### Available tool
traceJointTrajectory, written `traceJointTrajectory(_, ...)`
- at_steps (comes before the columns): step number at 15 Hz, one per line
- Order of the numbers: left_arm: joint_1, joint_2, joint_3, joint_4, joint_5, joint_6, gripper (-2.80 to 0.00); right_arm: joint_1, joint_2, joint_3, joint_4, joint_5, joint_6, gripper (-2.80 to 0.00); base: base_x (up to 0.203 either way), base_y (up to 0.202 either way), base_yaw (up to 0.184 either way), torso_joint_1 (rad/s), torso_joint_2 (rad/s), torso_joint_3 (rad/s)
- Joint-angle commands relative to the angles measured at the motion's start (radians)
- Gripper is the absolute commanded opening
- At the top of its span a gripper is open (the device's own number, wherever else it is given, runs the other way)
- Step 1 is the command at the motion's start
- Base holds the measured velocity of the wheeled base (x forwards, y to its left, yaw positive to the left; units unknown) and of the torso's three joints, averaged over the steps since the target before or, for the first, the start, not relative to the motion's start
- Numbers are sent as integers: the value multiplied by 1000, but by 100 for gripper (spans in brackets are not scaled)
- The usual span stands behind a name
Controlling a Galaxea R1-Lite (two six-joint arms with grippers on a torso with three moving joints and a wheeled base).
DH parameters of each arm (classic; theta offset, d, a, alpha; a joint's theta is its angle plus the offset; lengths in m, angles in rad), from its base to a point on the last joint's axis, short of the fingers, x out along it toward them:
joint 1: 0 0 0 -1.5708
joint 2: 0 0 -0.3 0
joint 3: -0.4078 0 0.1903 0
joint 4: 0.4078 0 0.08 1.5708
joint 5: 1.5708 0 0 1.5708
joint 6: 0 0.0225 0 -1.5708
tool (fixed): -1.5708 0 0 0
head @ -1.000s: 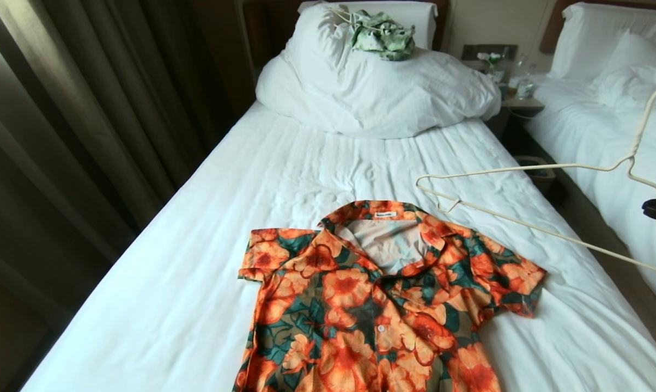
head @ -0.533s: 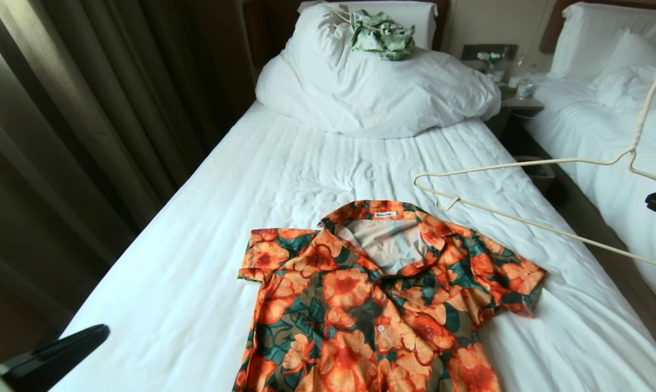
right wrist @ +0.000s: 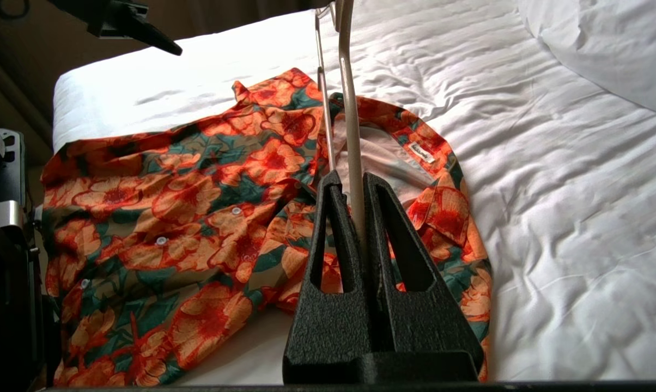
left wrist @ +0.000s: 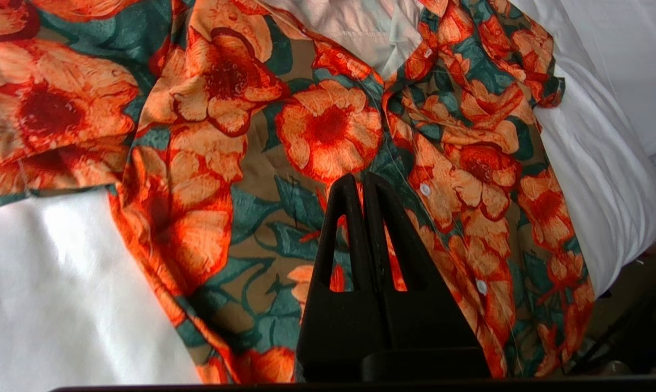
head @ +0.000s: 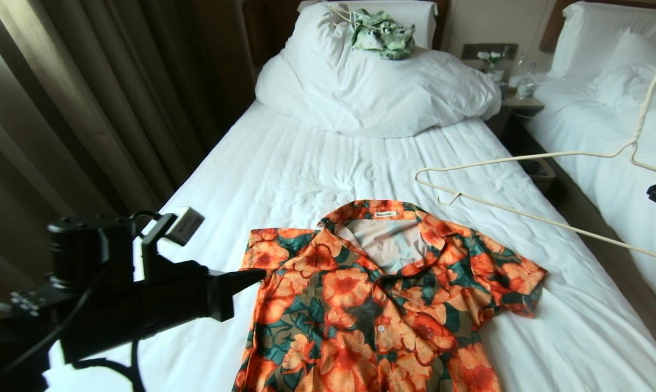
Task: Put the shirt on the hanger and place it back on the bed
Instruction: Lift the shirt and hanger
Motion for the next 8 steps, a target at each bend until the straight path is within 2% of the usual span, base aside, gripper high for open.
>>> traceJointTrajectory(1, -67, 232, -94, -43, 40, -8, -280, -4, 29, -10, 3, 9, -6, -280, 0, 0, 0, 0, 0, 0)
traceJointTrajectory(5, -172, 490, -350, -69, 196, -12, -280, -21, 43, 0, 3, 11, -7, -280, 0, 0, 0, 0, 0, 0)
traceJointTrajectory(8, -195, 633, -513, -73, 269, -4, -280, -37, 41, 5, 3, 12, -7, -280, 0, 0, 0, 0, 0, 0)
